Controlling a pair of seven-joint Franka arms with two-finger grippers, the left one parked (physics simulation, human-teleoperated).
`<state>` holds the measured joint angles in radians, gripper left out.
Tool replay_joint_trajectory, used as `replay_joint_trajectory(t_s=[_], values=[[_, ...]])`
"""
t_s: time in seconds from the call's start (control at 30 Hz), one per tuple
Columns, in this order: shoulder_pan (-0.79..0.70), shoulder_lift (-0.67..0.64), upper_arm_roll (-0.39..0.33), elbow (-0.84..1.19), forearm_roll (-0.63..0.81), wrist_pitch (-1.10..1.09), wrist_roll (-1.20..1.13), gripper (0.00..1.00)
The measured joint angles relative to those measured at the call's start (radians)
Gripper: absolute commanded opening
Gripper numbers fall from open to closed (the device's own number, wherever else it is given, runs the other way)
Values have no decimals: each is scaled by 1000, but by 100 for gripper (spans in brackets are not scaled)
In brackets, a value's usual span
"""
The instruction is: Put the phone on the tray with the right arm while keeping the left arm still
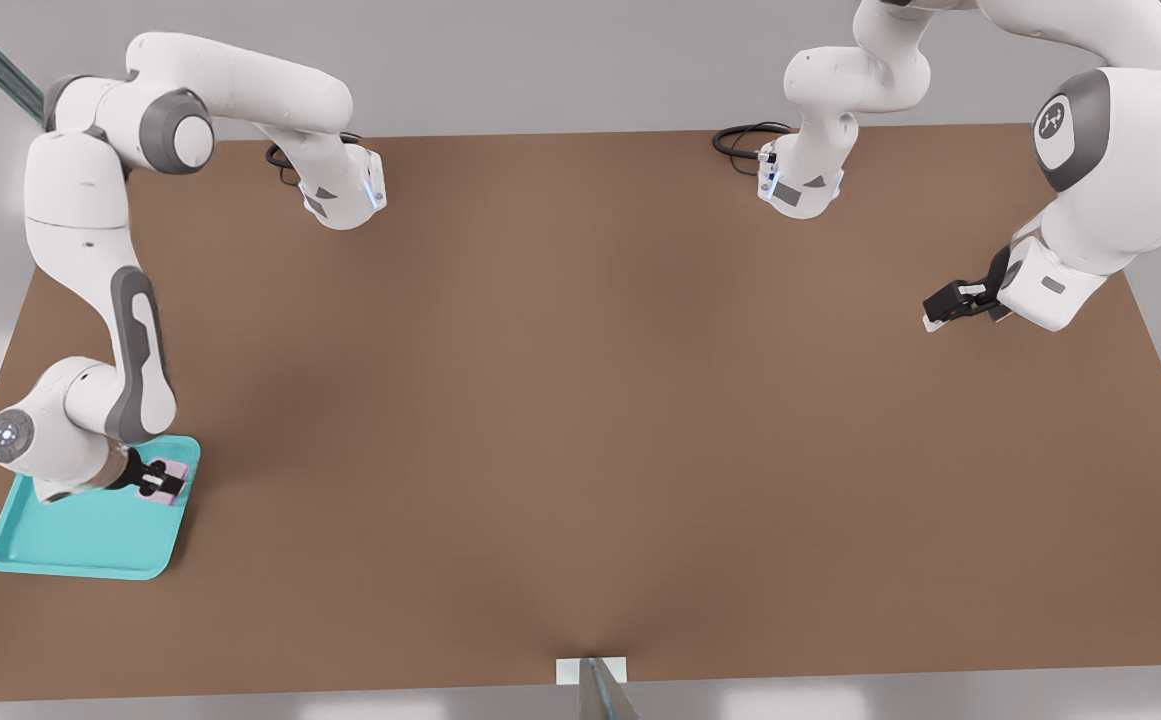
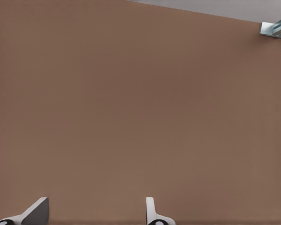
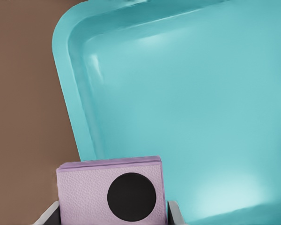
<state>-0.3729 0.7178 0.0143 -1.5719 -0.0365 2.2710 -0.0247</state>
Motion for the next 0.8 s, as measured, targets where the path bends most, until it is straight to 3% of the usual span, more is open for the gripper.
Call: replay_joint_trajectory(t_s=[0.03,0.07,0.1,0.27,0.43,0.5,0.53,0.63,0.8], values=[[-7,15,-12,8,1,7,-43,80],[-10,27,-27,11,0,18,-86,96],[-11,36,-40,13,-1,27,-127,100],[40,-14,-56,17,1,49,-284,100],[356,-427,-67,7,-9,-146,-278,100],[457,-547,-39,3,-14,-261,-242,100],[494,-559,-29,20,-16,-314,-222,100],[516,-430,-12,257,-18,-484,-167,100],[497,-396,-10,314,-19,-643,-95,100]])
